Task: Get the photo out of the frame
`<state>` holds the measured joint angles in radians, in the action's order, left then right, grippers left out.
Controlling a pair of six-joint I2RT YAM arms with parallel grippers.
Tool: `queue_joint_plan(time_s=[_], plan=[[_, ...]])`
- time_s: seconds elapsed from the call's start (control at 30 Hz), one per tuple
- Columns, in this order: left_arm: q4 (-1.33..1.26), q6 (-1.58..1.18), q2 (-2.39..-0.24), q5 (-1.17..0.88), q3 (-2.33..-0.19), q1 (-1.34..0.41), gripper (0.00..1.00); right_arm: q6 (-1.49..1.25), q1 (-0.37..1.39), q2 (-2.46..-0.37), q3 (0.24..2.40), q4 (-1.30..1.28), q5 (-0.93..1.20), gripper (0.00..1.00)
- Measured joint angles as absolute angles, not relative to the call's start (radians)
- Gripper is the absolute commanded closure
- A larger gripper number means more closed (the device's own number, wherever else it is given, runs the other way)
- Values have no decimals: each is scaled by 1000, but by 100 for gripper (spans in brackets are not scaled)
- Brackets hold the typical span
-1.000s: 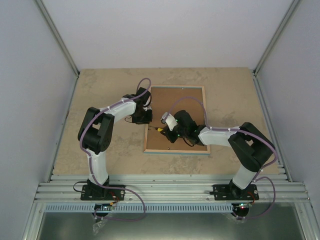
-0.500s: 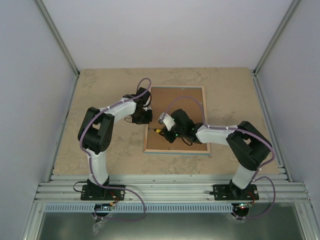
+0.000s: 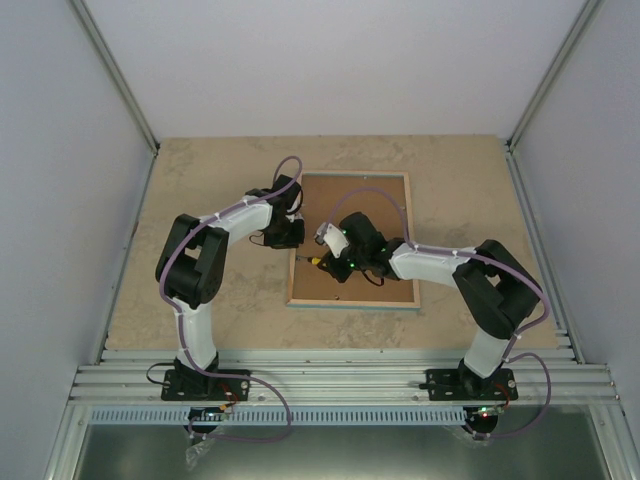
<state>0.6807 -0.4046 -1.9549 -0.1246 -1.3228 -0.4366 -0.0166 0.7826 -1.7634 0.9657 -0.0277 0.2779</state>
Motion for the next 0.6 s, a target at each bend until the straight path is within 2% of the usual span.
queue_joint_plan(time_s=[0.6], plan=[[732,-405,-1950,-123,-1323,-440,100,28,766,-1777,1013,-115,365,99]])
